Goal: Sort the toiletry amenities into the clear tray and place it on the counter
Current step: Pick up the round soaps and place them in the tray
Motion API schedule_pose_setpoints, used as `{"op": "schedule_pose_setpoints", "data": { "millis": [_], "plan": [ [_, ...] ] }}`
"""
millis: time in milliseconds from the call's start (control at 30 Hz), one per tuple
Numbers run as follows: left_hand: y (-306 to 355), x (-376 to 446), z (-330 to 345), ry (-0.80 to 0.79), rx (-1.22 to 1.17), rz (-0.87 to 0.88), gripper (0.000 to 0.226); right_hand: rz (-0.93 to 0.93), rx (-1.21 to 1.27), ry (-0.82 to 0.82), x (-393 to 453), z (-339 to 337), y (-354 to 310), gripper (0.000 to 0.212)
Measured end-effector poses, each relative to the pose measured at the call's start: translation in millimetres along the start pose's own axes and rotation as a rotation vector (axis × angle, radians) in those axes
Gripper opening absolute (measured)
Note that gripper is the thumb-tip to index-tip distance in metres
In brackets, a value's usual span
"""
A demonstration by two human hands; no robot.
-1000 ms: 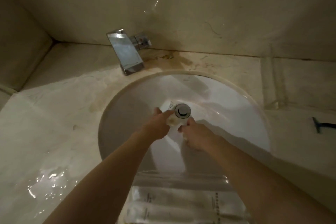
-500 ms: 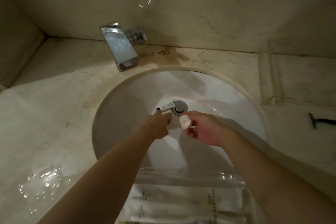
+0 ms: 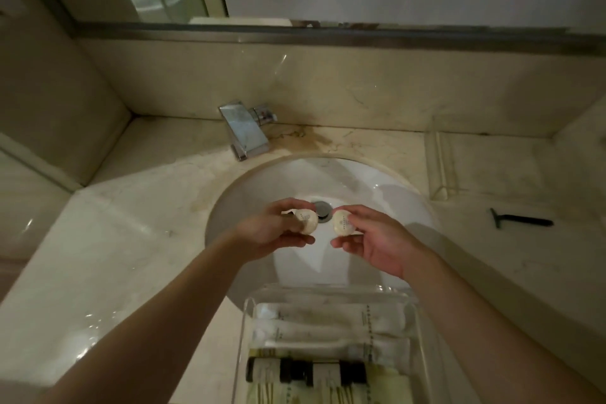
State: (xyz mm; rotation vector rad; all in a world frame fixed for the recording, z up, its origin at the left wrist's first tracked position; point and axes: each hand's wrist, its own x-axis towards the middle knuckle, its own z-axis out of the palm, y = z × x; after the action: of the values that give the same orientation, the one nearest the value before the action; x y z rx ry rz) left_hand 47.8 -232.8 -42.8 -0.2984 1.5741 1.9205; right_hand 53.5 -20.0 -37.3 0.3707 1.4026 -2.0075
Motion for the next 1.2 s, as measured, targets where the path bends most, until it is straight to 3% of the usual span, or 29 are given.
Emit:
{"op": "schedule_pose_setpoints", "data": {
  "millis": [133,233,500,633,800,933,1200],
  "plan": [
    [7.8,-36.9,12.3,-0.007,0.061,0.032,0.033,-0.032,0.012,0.04,-29.8,14.5,-0.2,0.009],
    [11.3,-59.9,21.9,-0.006,0.089,0.055,0.035,-0.089,-0.132,0.098,-46.2,22.3,7.5,0.003],
    [12.1,-105.4,36.3,-0.078,0.048,0.102,0.031,-0.184,-0.068,0.118,-95.3,30.8,35.0,0.024],
    [6.4,-123.7,43.0,-0.087,-0.043,0.096,0.028,-0.175,0.005,0.156,-115.6,30.8,47.8,0.019],
    [-1.8,-144.7,51.5,-0.16,-0.095,0.07,0.044,-0.186,-0.003,0.224,-131.9,30.4,58.9,0.011],
    [-10.8,-150.6,55.5,-0.114,-0.131,0.074,0.037,-0.212,-0.023,0.267,-139.9,34.6,60.1,0.008],
    [-23.4,-154.0,63.5,0.025,0.026,0.125,0.017,-0.238,0.0,0.219,-150.5,42.7,57.3,0.012]
  ]
}}
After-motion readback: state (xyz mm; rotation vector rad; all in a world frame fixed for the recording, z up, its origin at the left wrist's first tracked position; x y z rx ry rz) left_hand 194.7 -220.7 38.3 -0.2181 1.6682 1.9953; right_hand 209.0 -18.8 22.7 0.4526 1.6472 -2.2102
